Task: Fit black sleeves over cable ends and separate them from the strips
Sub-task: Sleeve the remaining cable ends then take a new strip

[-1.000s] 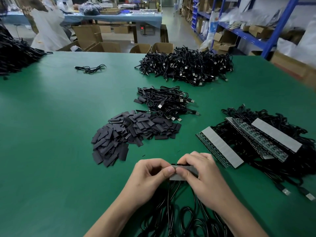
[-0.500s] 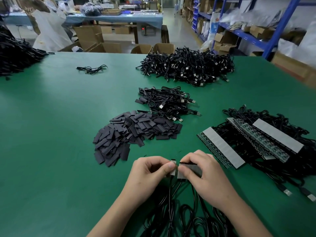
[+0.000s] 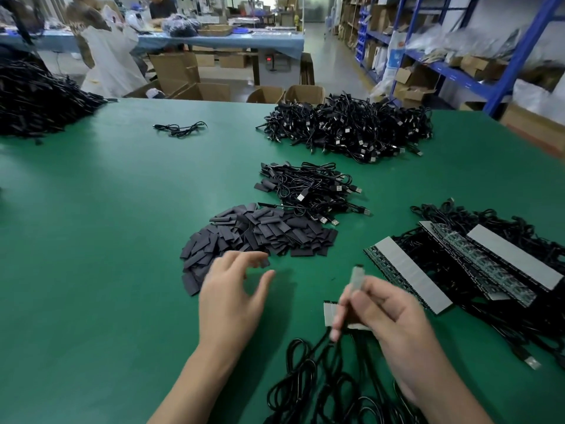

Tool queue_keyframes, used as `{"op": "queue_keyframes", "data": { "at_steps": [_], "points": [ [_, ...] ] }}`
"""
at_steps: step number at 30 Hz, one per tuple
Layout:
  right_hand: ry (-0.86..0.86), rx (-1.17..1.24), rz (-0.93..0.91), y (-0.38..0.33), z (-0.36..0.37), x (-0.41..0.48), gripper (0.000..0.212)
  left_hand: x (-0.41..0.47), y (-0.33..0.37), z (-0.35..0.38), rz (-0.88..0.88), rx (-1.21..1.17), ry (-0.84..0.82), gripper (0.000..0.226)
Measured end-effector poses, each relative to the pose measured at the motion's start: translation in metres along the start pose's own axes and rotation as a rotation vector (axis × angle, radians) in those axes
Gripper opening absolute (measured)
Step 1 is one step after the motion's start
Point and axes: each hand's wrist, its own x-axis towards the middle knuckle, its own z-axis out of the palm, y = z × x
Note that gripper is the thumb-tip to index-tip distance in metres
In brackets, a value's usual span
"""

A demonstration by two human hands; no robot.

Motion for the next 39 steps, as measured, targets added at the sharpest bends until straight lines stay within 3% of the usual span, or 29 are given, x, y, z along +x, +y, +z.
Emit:
{"op": "queue_keyframes", "data": {
  "at_steps": [3, 7, 11, 13, 15, 17, 20, 24, 29, 32, 36, 39],
  "points": [
    [0.028, 0.406, 0.069, -0.014, -0.011, -0.003, 0.046, 0.007, -0.02, -0.006, -0.153, 0.228, -0.035, 0.036],
    [0.056, 0.569, -0.035, -0.031, -0.03, -0.003, 0.033, 0.01, -0.028, -0.009, -0.175, 0.248, -0.033, 0.021],
    [0.15, 0.224, -0.105, -0.054, -0.042, -0.005, 0.043, 0.011, -0.027, -0.01, -0.165, 0.212, 0.013, 0.015],
    [0.181, -0.18, -0.109, -0.055, -0.04, -0.004, 0.047, 0.011, -0.028, -0.009, -0.151, 0.208, 0.022, 0.018],
    [0.157, -0.649, -0.119, -0.042, -0.032, -0.001, 0.035, 0.01, -0.029, -0.009, -0.151, 0.196, 0.023, 0.019],
    [0.13, -0.911, -0.074, -0.023, -0.022, 0.003, 0.024, 0.01, -0.028, -0.009, -0.129, 0.164, 0.014, 0.02],
    [0.114, -0.889, 0.035, -0.002, -0.011, 0.006, 0.022, 0.01, -0.021, -0.009, -0.037, -0.026, -0.066, 0.022],
    [0.058, -0.697, 0.067, 0.007, -0.005, 0.006, 0.021, 0.003, 0.002, -0.005, -0.048, -0.674, -0.48, 0.022],
    [-0.029, -0.613, 0.117, 0.011, -0.006, 0.005, 0.028, -0.011, 0.016, 0.006, -0.069, -0.859, -0.667, 0.028],
    [-0.008, -0.589, 0.106, 0.015, -0.005, 0.003, 0.025, -0.015, 0.019, 0.009, -0.013, -0.758, -0.607, 0.025],
    [0.097, -0.576, 0.096, 0.019, 0.001, 0.002, 0.018, -0.019, 0.024, 0.013, 0.264, -0.383, -0.359, 0.031],
    [0.138, -0.542, 0.077, 0.02, 0.004, 0.002, 0.017, -0.022, 0.026, 0.013, 0.33, -0.32, -0.254, 0.027]
  ]
}}
